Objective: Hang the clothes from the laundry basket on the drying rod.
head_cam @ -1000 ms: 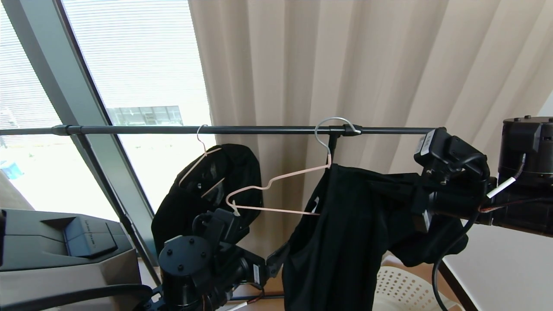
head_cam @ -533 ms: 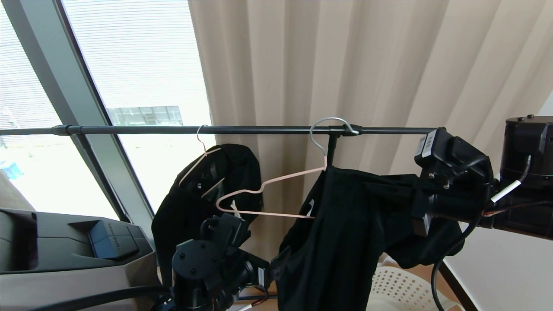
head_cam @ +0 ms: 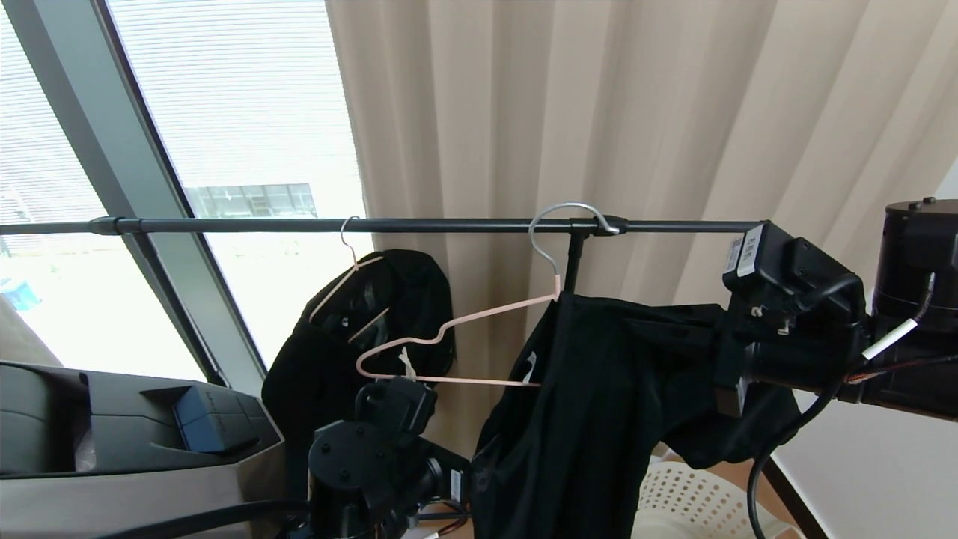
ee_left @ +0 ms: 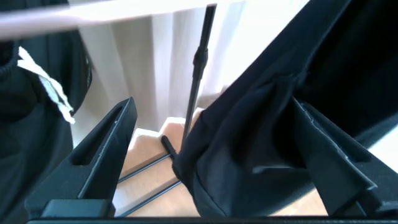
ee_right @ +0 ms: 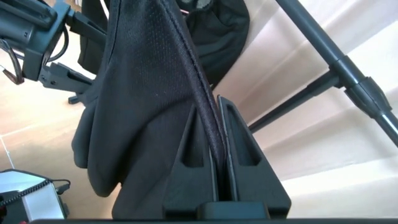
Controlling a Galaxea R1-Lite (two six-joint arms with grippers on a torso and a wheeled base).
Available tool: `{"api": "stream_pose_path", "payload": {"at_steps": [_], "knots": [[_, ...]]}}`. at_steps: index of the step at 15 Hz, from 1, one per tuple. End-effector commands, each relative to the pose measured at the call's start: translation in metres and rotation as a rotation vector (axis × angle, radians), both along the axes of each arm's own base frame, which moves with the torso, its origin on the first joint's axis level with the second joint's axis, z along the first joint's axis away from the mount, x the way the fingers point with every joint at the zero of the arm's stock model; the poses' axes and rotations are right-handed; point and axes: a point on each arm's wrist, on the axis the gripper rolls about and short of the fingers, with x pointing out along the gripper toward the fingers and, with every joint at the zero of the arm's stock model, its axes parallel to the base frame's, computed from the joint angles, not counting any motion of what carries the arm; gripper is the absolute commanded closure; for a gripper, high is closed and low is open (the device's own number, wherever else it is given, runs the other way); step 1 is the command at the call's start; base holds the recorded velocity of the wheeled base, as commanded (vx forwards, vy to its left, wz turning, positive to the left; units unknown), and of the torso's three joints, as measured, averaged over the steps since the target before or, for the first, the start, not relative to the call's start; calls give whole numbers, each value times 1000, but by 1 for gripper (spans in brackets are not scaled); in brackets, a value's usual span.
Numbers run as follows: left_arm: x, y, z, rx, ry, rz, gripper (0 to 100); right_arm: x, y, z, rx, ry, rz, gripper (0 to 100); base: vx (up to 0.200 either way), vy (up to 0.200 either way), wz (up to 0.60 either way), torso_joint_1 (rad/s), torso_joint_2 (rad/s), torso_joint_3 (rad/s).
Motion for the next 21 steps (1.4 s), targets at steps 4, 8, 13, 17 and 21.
{"api": "stream_pose_path", "payload": {"at_steps": [4,8,13,17,21], "knots": [[-1,-1,-2,13,-1,-2,100,2,-1,3,18,6,-15,100,0,0,0,0,0,0],[1,1,3,17,-25,9,100,10,-4,1,15,15,-43,100,0,0,0,0,0,0],[12,15,16,13,-72,61,100,19,-8,-2,11,28,-67,100,0,0,0,0,0,0],[21,28,25,30,-116,106,100,19,-8,-4,7,35,-70,100,0,0,0,0,0,0],[35,43,33,35,-154,170,100,19,-9,-5,4,38,-75,100,0,0,0,0,0,0]]}}
